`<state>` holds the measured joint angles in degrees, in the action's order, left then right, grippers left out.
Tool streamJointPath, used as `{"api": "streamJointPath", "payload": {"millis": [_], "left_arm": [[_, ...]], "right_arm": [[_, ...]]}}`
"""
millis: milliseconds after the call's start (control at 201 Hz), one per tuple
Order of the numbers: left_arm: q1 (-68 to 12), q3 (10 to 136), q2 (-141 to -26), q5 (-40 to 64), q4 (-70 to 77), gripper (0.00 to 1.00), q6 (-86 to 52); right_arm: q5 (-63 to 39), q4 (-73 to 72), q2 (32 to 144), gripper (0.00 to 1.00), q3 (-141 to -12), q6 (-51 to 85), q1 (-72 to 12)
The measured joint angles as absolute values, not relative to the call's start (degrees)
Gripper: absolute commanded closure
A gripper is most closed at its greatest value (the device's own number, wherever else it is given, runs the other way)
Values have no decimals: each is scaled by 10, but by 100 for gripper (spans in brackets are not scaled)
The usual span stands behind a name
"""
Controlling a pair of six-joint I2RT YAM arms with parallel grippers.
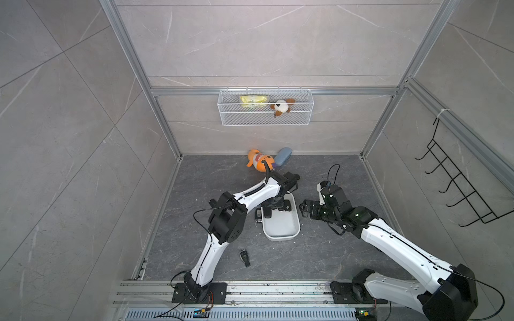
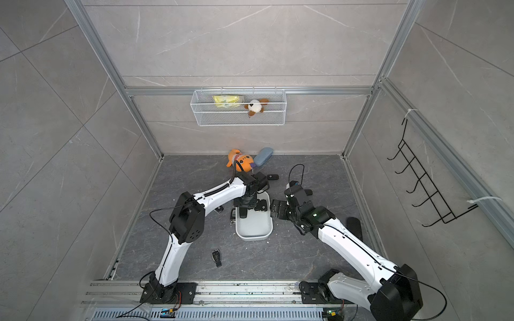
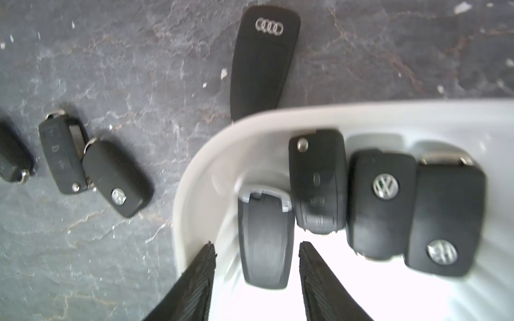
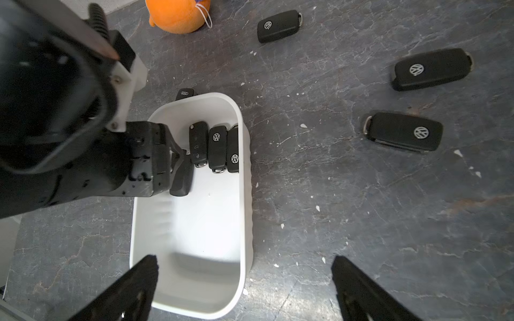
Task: Place the car key into the storage box
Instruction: Place the car key in the storage box.
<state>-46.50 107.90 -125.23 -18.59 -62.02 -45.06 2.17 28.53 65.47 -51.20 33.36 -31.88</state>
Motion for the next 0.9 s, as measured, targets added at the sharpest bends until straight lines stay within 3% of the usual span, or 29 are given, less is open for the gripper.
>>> {"api": "streamJointPath", "payload": {"millis": [234,538,896], "left_arm": [[-480,968,-1185,-119,-578,69,-472],[-498,925,-1185,-79,-543,82,-493],[-479,917,-1198,-73,-509,83,-497]], "right_arm": [[11,284,660,0,-512,334,-318],[1,281,665,0,-512,334,-318],[-7,280,665,0,-512,334,-318]]}}
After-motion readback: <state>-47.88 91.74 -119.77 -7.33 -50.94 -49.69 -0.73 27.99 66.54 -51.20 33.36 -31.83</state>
